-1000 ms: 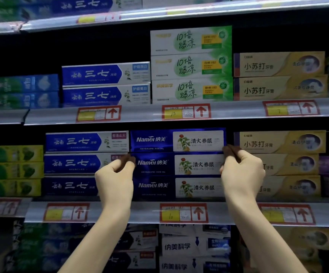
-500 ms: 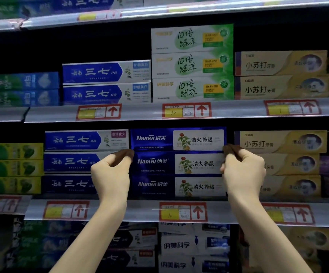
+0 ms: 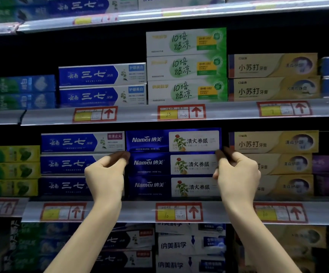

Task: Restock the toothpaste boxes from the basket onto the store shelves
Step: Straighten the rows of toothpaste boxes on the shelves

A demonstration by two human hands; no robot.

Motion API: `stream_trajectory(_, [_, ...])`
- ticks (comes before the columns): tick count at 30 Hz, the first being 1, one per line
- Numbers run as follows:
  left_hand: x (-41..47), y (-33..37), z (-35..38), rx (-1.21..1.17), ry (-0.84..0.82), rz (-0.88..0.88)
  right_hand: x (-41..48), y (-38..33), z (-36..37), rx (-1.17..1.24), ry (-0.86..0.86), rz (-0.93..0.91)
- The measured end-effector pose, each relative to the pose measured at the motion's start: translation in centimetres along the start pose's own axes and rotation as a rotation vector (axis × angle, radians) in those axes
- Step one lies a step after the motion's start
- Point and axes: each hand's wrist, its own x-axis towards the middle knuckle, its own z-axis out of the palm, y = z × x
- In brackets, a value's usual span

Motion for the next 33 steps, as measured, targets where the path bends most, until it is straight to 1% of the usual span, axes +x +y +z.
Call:
stream_trajectory(5, [-0.4, -0.6, -0.4, 0.052, -0.024, 0.006, -0.3, 0.3, -0.2, -0.081, 0.038, -0.002])
stream_trajectory(11, [-0.4, 0.1, 0.1, 0.022, 0.007, 0.011, 0.0, 0.2, -0.3, -0.067, 0.028, -0.026])
stream_trajectory(17, [-0.4, 0.3, 0.0, 0.052, 0.020, 0.027, 0.2, 0.4, -0.3, -0.073, 0.035, -0.039])
stream_trajectory(21, [-0.6, 0.3, -0.5, 0.096, 0.001, 0.045, 0.0, 0.6, -0.8, -0.061, -0.013, -0.048])
stream_trajectory(25, [-1.6, -0.8, -1.8, 0.187, -0.074, 0.064, -1.1, 1.0, -1.7, -0.133, -0.088, -0.080])
stream_trajectory(27, [-2.1, -1.2, -2.3, 0.252, -0.090, 0.100, -1.7, 1.3, -1.7, -0.196, -0.110, -0.075])
stream_trajectory(30, [-2.4, -1.4, -2.4, 0.373, -0.104, 0.150, -2.4, 1.4, -1.7, -0.259, -0.132, -0.038])
stream_trajectory(33, [-2.6, -1.4, -2.6, 0.435, -0.090, 0.151, -2.6, 1.7, -1.7, -0.287, -0.127, 0.005])
